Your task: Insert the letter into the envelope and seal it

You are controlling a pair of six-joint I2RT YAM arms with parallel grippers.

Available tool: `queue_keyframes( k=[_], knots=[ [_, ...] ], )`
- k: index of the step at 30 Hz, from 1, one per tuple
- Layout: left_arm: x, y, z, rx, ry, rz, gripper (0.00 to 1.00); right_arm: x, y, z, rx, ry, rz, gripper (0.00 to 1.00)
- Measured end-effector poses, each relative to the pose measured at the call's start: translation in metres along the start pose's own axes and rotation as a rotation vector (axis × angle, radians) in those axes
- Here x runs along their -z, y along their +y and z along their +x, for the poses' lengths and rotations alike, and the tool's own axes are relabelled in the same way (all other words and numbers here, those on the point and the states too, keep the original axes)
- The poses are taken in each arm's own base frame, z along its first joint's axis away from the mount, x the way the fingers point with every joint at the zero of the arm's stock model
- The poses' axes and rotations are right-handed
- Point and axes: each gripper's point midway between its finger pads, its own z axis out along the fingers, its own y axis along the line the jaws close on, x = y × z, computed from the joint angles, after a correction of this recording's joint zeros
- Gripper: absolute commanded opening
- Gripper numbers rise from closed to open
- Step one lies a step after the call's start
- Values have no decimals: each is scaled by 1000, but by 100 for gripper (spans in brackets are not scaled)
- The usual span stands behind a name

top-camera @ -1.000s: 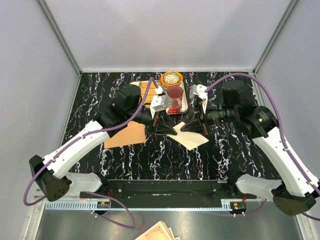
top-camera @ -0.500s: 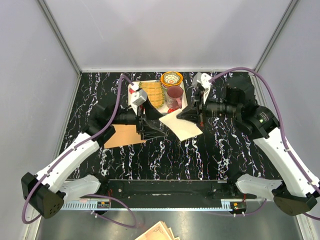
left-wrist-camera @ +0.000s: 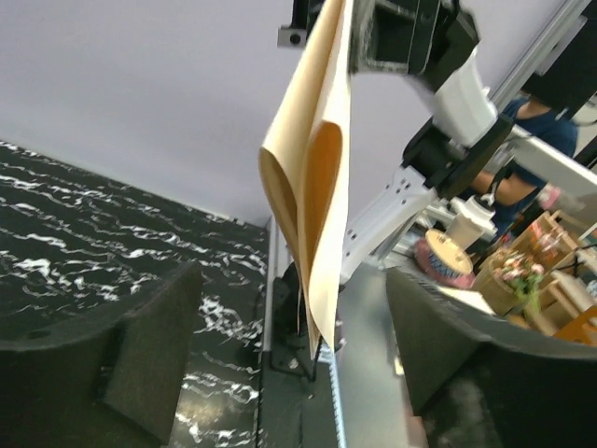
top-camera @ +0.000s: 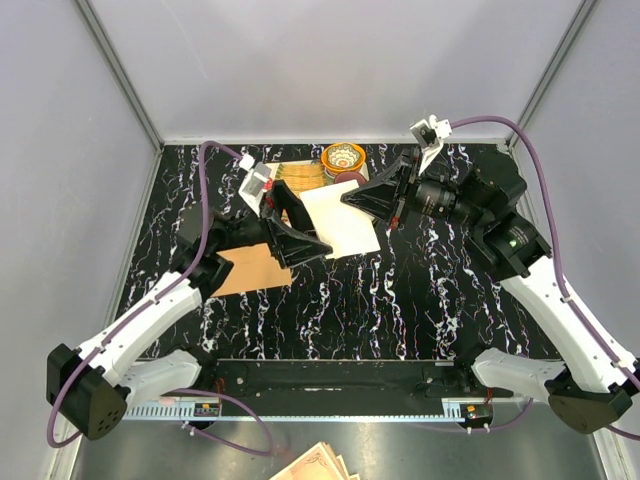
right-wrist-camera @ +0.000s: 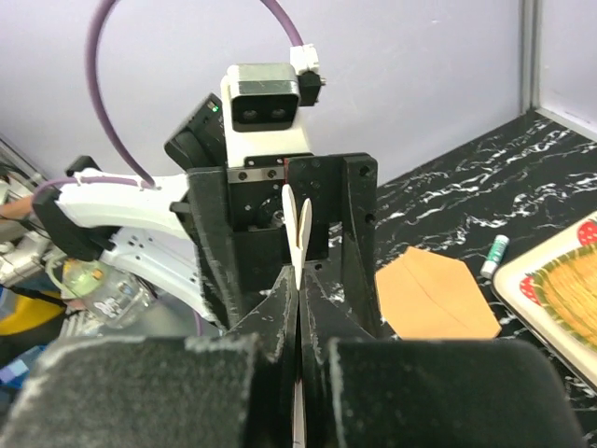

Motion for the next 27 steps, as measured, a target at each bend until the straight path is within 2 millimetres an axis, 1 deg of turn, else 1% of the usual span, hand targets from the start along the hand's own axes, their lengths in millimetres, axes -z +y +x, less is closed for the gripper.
queue_keyframes(
  k=[1, 3, 4, 5, 6, 7, 8, 9, 10, 13, 16, 19, 22, 24, 27],
  knots=[
    [-1, 0, -3, 8, -15, 1, 62, -1, 1, -1, -11, -8, -9, 0],
    [-4, 0, -9, 25, -38, 5, 49, -3, 4, -2, -35, -20, -26, 0],
    [-5, 0, -11, 31, -48, 8, 36, -4, 4, -2, -45, -23, -34, 0],
    [-5, 0, -12, 39, -54, 10, 31, -4, 5, -1, -52, -24, -38, 0],
    [-6, 1, -13, 44, -59, 11, 22, -4, 5, -1, -59, -28, -40, 0],
    [-5, 0, -14, 49, -63, 13, 4, -5, 5, -1, -64, -30, -41, 0],
    [-5, 0, -15, 43, -66, 17, 0, -5, 4, -1, -65, -31, -40, 0],
    [-4, -1, -17, 37, -69, 21, 0, -5, 4, 0, -65, -30, -40, 5],
    [-4, -2, -18, 35, -72, 23, 0, -5, 3, 0, -64, -30, -39, 29],
    [1, -2, -18, 22, -66, 28, 0, -4, 2, 4, -65, -16, -29, 74],
    [5, -3, -10, 15, -14, 50, 0, 2, 0, 15, -38, 45, -6, 92],
    [6, -1, 1, -10, 89, 56, 0, 11, -2, 23, 20, 140, 25, 93],
    [7, 2, 9, -94, 201, 52, 0, 20, 1, 21, 127, 227, 21, 92],
    [8, 3, 13, -158, 270, 59, 0, 26, 4, 24, 184, 284, -1, 90],
    [10, 4, 25, -191, 352, 80, 0, 36, 6, 45, 221, 397, -54, 89]
  ],
)
